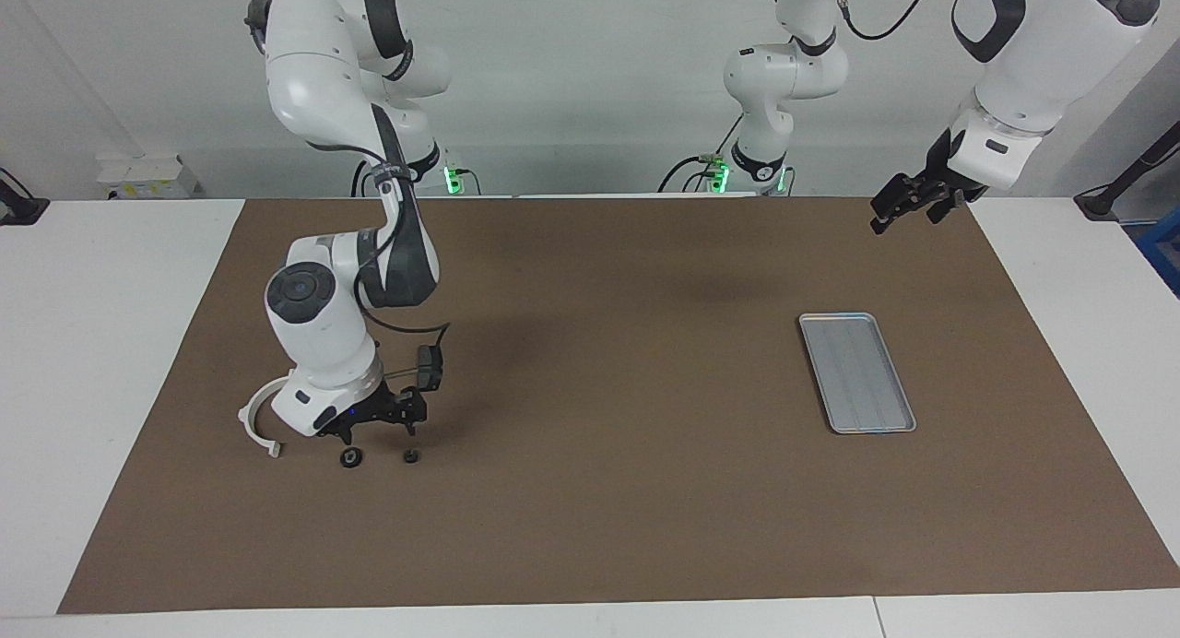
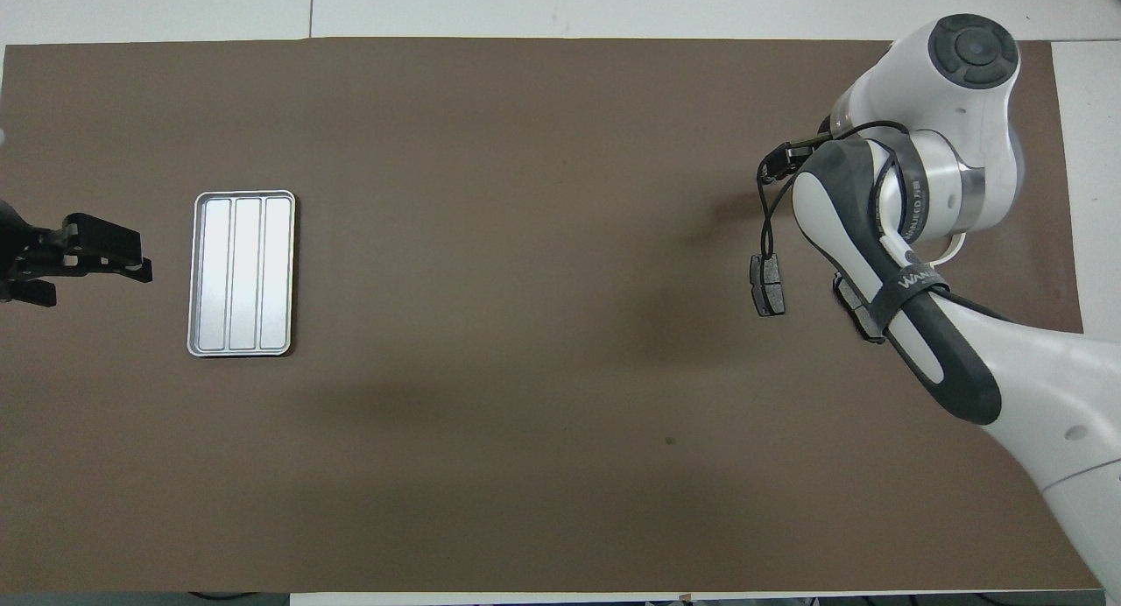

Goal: Place bearing gear from tray to pile

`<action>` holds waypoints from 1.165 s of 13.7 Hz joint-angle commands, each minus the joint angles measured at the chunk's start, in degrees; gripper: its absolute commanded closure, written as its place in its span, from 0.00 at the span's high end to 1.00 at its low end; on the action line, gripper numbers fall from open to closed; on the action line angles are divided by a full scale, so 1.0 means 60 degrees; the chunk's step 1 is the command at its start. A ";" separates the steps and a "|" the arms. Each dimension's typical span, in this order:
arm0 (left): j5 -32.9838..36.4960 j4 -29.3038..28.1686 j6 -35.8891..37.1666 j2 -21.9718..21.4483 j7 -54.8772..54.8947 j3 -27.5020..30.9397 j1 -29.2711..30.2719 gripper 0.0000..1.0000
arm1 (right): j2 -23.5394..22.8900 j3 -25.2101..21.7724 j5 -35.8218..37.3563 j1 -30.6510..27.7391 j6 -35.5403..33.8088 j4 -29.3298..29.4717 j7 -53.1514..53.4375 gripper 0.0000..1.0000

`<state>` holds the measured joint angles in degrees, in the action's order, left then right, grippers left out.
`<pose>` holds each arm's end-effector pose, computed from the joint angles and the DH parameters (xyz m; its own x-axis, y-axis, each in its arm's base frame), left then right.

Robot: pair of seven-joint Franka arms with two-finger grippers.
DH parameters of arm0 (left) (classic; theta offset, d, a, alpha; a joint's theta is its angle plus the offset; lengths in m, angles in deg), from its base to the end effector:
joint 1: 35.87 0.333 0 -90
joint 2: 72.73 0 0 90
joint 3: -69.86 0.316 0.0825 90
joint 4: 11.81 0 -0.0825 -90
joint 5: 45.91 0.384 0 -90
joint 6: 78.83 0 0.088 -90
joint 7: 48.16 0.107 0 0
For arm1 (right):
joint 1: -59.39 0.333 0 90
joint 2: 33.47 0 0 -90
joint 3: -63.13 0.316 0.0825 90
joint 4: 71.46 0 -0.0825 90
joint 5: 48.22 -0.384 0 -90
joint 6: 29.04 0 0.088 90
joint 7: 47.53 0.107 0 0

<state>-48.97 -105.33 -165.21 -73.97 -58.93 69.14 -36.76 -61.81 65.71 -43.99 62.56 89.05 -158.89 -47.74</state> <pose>0.5388 -0.0212 0.6025 0.9816 0.1558 -0.1108 0.1603 -0.9865 0.0329 0.6939 0.0612 0.3763 0.9904 0.1320 0.0403 0.1302 -0.9905 0.0453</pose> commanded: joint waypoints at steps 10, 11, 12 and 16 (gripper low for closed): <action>0.0086 -0.0029 0.0144 -0.0056 -0.0022 -0.0041 0.0017 1.00 | 0.5073 0.0171 -0.0822 -0.0573 -0.4720 -0.1101 -0.0140 1.00; 0.0086 -0.0029 0.0144 -0.0056 -0.0022 -0.0041 0.0017 1.00 | 0.5206 0.0171 -0.0837 -0.0573 -0.5059 -0.1087 -0.0140 1.00; 0.0086 -0.0029 0.0144 -0.0056 -0.0022 -0.0041 0.0017 1.00 | 0.5251 0.0156 -0.0838 -0.0573 -0.5251 -0.1087 -0.0140 1.00; 0.0086 -0.0029 0.0144 -0.0056 -0.0022 -0.0041 0.0017 1.00 | 0.5281 0.0156 -0.0809 -0.0617 -0.5809 -0.1072 -0.0111 1.00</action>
<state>-48.97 -105.33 -165.10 -73.97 -58.93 69.14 -36.76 -30.68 65.84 -47.48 60.42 55.08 -164.09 -47.74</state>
